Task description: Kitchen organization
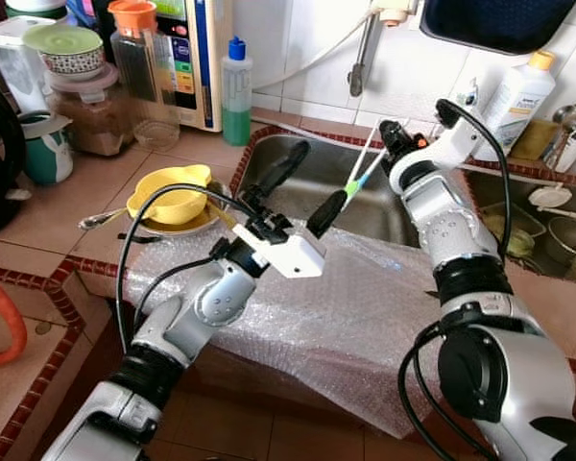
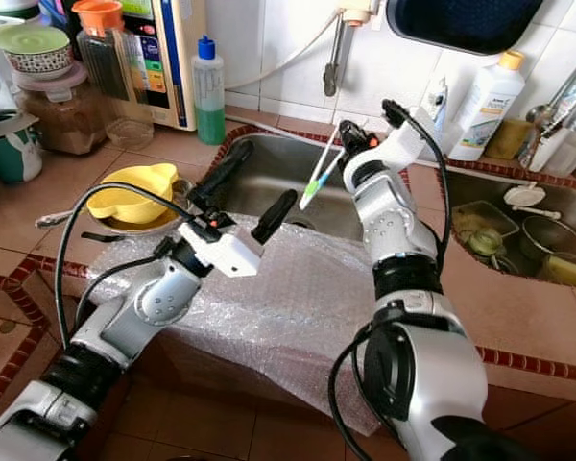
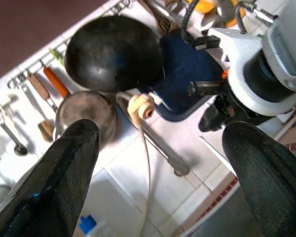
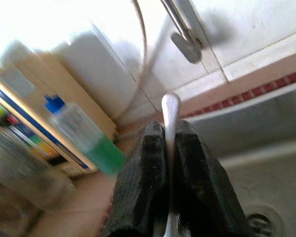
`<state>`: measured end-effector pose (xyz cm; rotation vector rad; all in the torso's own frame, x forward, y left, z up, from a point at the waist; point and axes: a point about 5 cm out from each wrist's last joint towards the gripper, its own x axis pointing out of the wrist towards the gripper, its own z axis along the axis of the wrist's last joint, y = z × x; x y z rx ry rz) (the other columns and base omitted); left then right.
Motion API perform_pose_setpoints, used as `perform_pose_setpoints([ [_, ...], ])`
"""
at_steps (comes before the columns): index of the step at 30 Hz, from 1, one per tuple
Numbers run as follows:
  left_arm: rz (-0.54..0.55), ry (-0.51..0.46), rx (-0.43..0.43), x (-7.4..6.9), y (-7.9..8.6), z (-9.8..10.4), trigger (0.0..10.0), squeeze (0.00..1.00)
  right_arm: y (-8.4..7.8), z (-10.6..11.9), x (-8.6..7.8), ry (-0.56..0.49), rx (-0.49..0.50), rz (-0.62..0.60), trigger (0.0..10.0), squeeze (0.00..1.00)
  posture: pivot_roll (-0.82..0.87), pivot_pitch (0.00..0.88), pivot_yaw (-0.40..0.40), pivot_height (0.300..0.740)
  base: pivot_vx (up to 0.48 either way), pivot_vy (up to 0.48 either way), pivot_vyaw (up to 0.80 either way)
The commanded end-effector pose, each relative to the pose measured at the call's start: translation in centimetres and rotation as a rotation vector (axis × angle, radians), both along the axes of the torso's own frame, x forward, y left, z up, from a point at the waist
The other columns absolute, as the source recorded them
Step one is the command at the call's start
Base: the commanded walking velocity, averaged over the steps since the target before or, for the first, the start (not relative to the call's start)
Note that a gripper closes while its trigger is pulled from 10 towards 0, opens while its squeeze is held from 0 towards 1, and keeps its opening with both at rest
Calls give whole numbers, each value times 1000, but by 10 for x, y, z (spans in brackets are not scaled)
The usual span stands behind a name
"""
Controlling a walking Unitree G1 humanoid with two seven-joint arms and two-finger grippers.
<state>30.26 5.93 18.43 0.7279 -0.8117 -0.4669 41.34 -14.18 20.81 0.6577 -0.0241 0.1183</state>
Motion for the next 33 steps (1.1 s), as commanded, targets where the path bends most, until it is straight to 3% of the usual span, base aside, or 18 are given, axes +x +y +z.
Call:
perform_pose_setpoints([
  [1,19,10,-25,1,4,5,10000,1000,-8,-2,0,-10,-75,-17,0,0,111,0,-84,740,0,0,0],
  [3,57,61,-60,3,11,3,10000,1000,-7,-12,-2,-2,-186,6,0,0,118,0,-81,740,0,0,0],
  [4,79,88,-77,4,15,2,10000,1000,-6,-15,-2,-3,-265,24,627,0,125,0,-78,740,0,0,0],
  [5,89,101,-87,5,17,2,10000,1000,-5,-16,-3,-6,-312,39,4275,0,132,0,-77,740,0,0,0],
  [8,133,162,-125,7,25,3,10000,1000,-3,-21,-4,-25,-526,91,9922,0,152,0,-71,740,0,0,0],
  [9,133,162,-125,7,25,3,10000,1000,-3,-21,-4,-25,-526,91,9922,0,152,0,-71,740,0,0,0],
  [14,165,218,-147,4,35,5,10000,1000,1,-28,-6,-59,-799,173,10000,0,175,5,-61,740,0,0,0],
  [17,174,241,-158,1,37,4,10000,1000,3,-31,-7,-68,-914,195,10000,0,178,5,-57,740,0,0,0],
  [18,174,257,-162,-1,37,2,10000,1000,4,-33,-8,-75,-963,215,10000,145,181,5,-52,740,0,0,0],
  [20,163,315,-173,-7,38,-3,10000,1000,4,-38,-10,-78,-1067,255,10000,1000,191,6,-51,740,0,0,0],
  [23,136,402,-204,-11,37,-8,10000,992,4,-40,-11,-78,-1119,279,10000,1000,198,7,-52,740,0,0,0],
  [24,121,434,-209,-13,35,-10,10000,929,4,-40,-11,-78,-1139,283,10000,1000,198,7,-52,740,0,0,0],
  [25,81,491,-217,-17,33,-12,10000,365,3,-40,-10,-78,-1175,287,10000,1000,205,6,-52,740,0,0,0],
  [26,62,514,-221,-19,31,-13,10000,365,2,-39,-10,-77,-1189,288,10000,1000,207,5,-51,740,0,0,0],
  [28,31,549,-213,-22,29,-15,10000,157,2,-39,-10,-79,-1228,285,10000,1000,208,4,-48,740,0,0,0],
  [29,31,573,-223,-22,29,-15,10000,0,0,-39,-10,-74,-1259,279,10000,1000,209,2,-47,740,0,0,0],
  [33,39,613,-244,-22,31,-14,10000,0,-4,-39,-9,-56,-1281,264,10000,1000,210,0,-53,740,0,0,0],
])
